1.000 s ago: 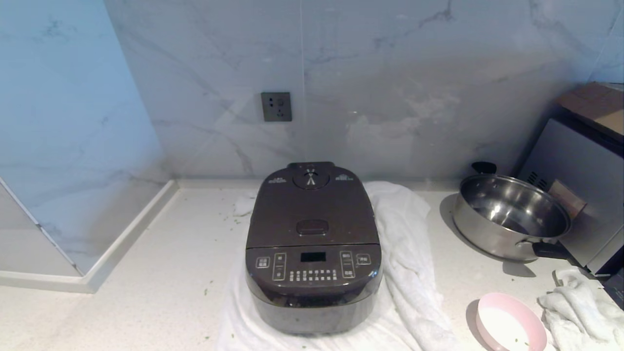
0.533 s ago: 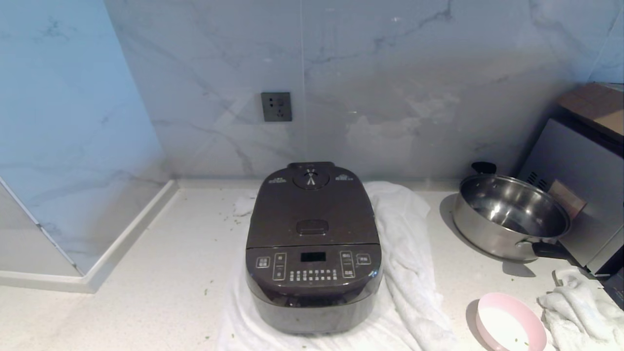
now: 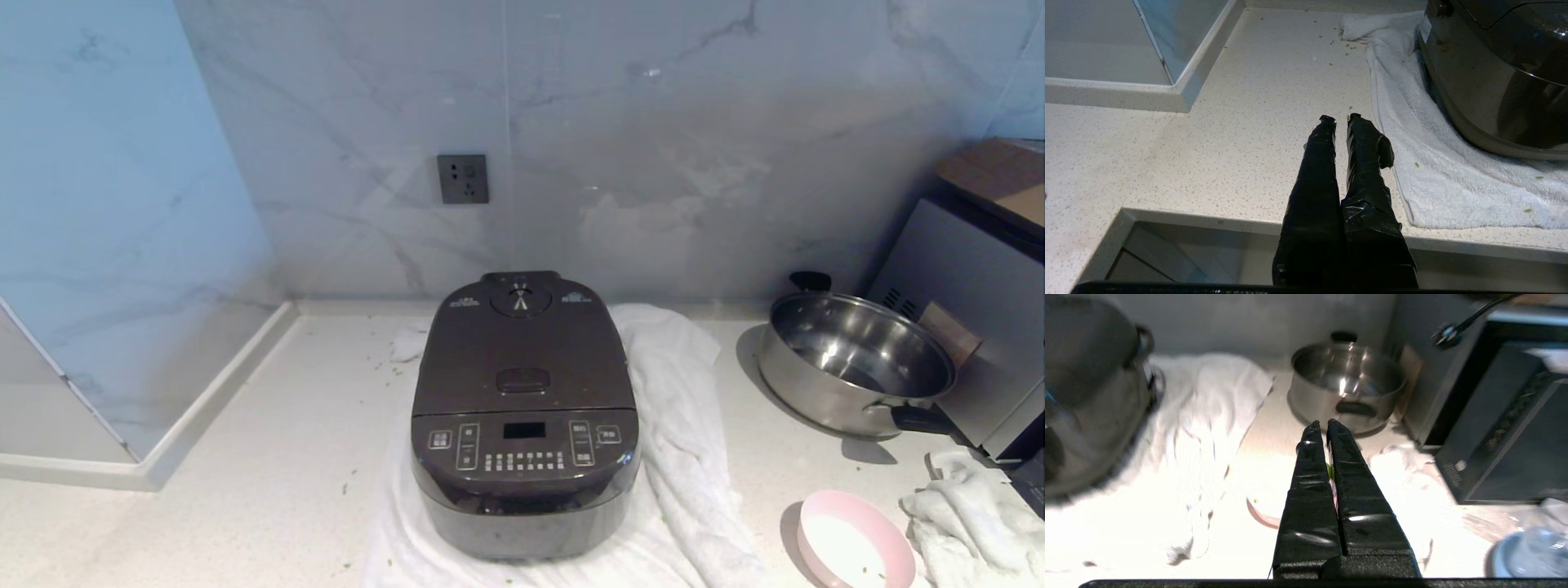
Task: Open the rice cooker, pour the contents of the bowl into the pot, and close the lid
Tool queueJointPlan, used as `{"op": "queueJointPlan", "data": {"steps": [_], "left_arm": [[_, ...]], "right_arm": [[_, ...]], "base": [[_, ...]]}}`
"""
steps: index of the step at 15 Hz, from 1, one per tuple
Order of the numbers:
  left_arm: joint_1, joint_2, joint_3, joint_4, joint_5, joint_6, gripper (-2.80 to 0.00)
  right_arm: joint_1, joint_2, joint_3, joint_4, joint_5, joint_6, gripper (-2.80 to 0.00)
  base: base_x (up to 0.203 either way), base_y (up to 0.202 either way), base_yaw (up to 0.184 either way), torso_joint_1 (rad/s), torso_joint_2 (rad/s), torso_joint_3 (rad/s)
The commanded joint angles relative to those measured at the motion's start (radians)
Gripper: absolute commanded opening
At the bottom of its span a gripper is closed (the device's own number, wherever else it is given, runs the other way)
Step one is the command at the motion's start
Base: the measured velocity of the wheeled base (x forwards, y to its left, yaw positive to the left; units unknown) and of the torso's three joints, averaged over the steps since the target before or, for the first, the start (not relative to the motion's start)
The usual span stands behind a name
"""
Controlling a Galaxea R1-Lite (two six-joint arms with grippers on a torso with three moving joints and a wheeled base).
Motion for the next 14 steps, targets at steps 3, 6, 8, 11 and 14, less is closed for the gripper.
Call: {"op": "queueJointPlan", "data": {"steps": [3,6,8,11,14], "left_arm": [[0.000,0.001,0.000,0.001,0.001,-0.001,-2.80],[-0.001,0.001,0.000,0.001,0.001,-0.001,-2.80],[0.001,0.001,0.000,0.001,0.001,-0.001,-2.80],[0.001,0.001,0.000,0.001,0.001,-0.001,-2.80],[0.001,0.001,0.000,0.001,0.001,-0.001,-2.80]], "right_arm": [[0.001,-0.010,0.349,-0.368,0.079,-0.067,-2.80],[0.001,-0.010,0.338,-0.282,0.162,-0.033,-2.80],[0.001,-0.010,0.338,-0.284,0.162,-0.023,-2.80],[0.001,-0.010,0.338,-0.285,0.159,-0.011,-2.80],[0.001,-0.010,0.338,-0.285,0.159,0.006,-2.80]], "base": [[0.000,0.000,0.000,0.000,0.00,0.000],[0.000,0.000,0.000,0.000,0.00,0.000],[0.000,0.000,0.000,0.000,0.00,0.000],[0.000,0.000,0.000,0.000,0.00,0.000],[0.000,0.000,0.000,0.000,0.00,0.000]]}}
